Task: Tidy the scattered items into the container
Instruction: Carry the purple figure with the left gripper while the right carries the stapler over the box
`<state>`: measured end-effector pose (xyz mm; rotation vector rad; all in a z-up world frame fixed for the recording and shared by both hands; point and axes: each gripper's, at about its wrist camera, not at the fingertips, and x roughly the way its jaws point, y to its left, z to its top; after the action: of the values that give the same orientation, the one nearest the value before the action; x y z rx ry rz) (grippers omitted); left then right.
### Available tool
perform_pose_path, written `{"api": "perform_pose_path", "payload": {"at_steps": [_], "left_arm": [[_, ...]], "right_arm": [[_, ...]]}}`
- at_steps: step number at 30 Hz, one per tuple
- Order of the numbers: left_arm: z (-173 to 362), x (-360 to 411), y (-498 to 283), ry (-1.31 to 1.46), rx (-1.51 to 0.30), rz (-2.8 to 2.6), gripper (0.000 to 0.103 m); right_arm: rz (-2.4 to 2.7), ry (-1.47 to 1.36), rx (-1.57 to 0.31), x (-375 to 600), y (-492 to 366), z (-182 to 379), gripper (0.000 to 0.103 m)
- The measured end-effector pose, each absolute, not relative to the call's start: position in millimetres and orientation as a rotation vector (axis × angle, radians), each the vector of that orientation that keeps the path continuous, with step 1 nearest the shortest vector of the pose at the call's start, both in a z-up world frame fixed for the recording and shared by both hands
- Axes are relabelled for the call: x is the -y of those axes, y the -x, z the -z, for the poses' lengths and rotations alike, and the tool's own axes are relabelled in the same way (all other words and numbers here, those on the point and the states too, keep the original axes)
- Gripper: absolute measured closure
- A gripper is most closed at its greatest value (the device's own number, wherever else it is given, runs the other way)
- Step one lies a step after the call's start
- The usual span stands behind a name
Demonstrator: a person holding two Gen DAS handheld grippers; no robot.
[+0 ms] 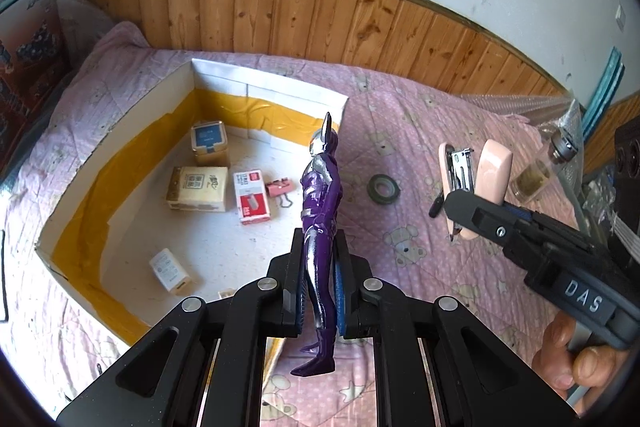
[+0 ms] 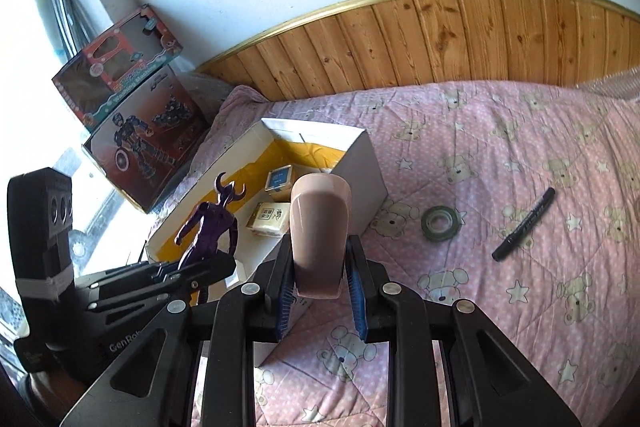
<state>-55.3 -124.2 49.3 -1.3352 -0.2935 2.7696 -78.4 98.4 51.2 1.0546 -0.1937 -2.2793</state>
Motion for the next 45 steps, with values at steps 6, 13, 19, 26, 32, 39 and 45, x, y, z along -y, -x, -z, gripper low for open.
{"api": "perform_pose_path", "payload": {"at_steps": [6,13,19,26,32,39,45], "left_arm": [[-53,141,52,1.330,0.336,-2.778,0.092],[-57,167,48,1.314,0.456,-2.782,0.092],[-56,186,49,1.314,0.560,-2.768,0.092],[-57,201,51,1.303,0.654,-2.763,0.092],[-52,218,54,1.313,0.753,-2.750,0.092],[-47,243,52,1.309,0.862,-2.748,0.092],[-40,256,53,1.304,0.947,-2.724,0.092]], "right_arm": [[2.265,-1.001,0.127,-75,60,-58,0.077],[2.234,-0.954,0.127,-53,43,-69,0.077],[2.226,-0.914,0.134,-43,37,-83,0.077],[2.222,-0.906,0.117,-31,38,-87,0.077],[2.199,-0.918,0.134,-14,43,-88,0.077],[2.178,-0.920,0.105,13,47,-93,0.077],[2.179,-0.948,0.034,29,52,-85,0.077]]}}
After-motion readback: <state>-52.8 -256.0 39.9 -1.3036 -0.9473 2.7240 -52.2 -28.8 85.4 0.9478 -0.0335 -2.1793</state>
